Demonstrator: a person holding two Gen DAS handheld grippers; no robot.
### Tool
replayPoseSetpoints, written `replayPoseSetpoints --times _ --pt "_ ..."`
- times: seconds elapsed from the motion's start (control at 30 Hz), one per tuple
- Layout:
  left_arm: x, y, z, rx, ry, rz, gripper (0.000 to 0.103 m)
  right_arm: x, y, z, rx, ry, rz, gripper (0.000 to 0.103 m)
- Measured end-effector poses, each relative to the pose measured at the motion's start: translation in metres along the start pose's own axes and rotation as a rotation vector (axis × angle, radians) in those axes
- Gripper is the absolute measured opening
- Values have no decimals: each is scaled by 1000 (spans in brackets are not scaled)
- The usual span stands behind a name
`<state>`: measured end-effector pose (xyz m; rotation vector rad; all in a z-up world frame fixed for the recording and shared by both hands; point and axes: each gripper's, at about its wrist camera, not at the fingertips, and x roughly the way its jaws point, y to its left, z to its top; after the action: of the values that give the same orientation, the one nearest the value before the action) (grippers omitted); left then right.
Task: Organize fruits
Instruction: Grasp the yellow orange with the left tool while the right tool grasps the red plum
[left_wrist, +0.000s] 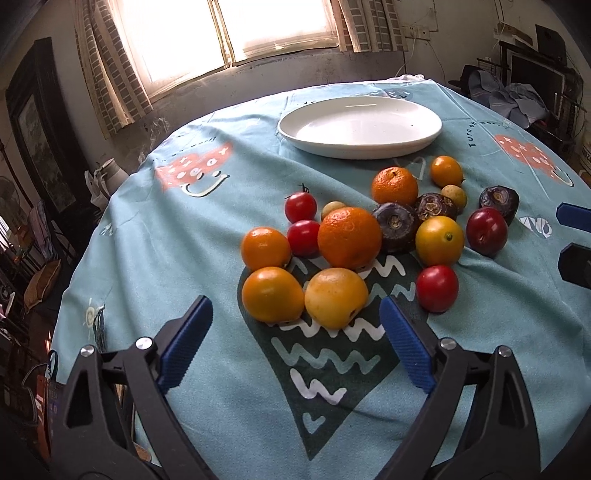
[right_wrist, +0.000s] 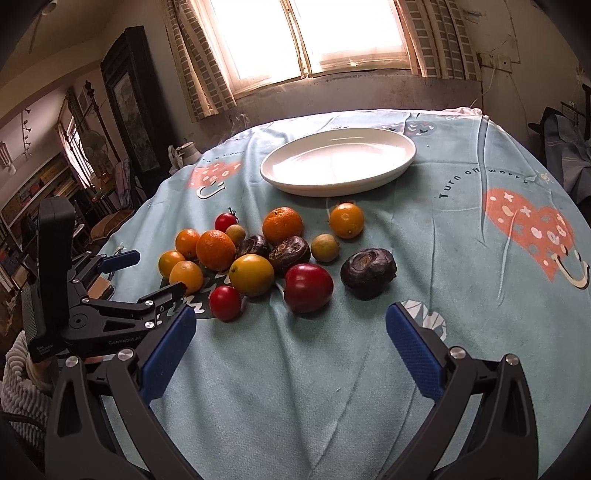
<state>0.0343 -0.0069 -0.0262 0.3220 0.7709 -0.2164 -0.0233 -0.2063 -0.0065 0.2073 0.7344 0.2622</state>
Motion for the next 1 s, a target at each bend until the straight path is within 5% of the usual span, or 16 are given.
replayPoseSetpoints --times 0.13,0.27,0.33,0.4,0.93,1.0 --pt "9 19 3 -82 40 -87 81 -2 -4 0 18 -9 2 102" --pt "5 19 -4 -62 40 -104 76 0 -4 0 22 -3 6 102" --pt "2 22 -6 -87 60 -134 68 0 -5 0 24 -3 6 102" --pt "0 20 -6 -111 91 -214 44 0 -5 0 27 -1 8 102" --pt "34 -12 12 -30 110 -153 47 2 -8 -1 41 3 9 102" --pt "34 -7 12 -58 103 -168 40 2 -8 -1 40 2 8 102"
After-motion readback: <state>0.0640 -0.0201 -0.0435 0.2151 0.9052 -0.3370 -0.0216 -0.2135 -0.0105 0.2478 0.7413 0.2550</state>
